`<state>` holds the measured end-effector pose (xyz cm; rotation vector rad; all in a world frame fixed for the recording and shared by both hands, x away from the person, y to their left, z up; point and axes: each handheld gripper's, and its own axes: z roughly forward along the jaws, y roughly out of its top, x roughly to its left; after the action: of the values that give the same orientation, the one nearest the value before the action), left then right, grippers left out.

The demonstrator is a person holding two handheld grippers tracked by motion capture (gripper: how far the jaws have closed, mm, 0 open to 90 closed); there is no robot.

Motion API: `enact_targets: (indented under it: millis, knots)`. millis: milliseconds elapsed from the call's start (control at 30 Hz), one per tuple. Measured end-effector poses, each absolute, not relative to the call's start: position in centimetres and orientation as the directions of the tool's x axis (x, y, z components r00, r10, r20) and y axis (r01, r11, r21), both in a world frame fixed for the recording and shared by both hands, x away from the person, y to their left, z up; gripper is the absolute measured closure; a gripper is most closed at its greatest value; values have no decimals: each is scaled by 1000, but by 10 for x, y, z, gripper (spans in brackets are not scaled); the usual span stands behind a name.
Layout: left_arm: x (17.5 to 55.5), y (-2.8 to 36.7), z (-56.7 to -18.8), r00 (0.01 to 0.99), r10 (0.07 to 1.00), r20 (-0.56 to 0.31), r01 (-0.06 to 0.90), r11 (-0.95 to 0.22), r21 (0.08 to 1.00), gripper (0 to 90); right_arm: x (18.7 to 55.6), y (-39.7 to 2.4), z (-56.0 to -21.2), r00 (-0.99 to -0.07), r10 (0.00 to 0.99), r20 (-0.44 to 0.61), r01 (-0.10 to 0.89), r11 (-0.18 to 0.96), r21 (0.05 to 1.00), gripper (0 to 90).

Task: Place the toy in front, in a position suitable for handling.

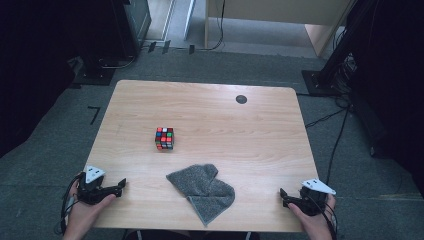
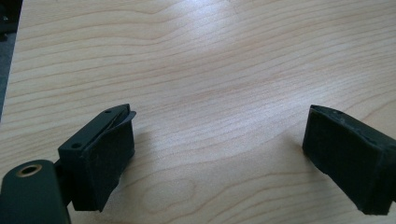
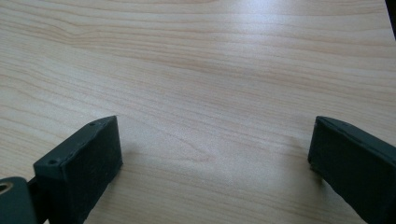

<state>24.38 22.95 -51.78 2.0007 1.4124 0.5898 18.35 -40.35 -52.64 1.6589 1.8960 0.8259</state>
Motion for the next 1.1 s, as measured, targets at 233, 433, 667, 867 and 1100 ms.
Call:
enact_targets:
  millis: [233, 433, 667, 867, 1100]
  knots:
    - [246, 229, -518, 323, 946, 9, 673, -236, 701, 87, 184, -401, -524, -116, 993, 34, 685, 56, 726, 180]
    - [247, 229, -518, 317, 948, 9, 674, -232, 702, 87, 184, -376, -491, -165, 977, 137, 593, -13, 805, 214]
    - [247, 229, -518, 316, 949, 9, 675, -232, 701, 87, 190, -320, -457, -314, 939, 138, 523, 50, 851, 283]
    - [247, 229, -518, 316, 949, 9, 675, -231, 701, 87, 205, -254, -446, -449, 882, 142, 503, 118, 856, 312]
    - [247, 229, -518, 316, 949, 9, 675, -231, 701, 87, 212, -205, -452, -534, 830, 161, 507, 162, 847, 314]
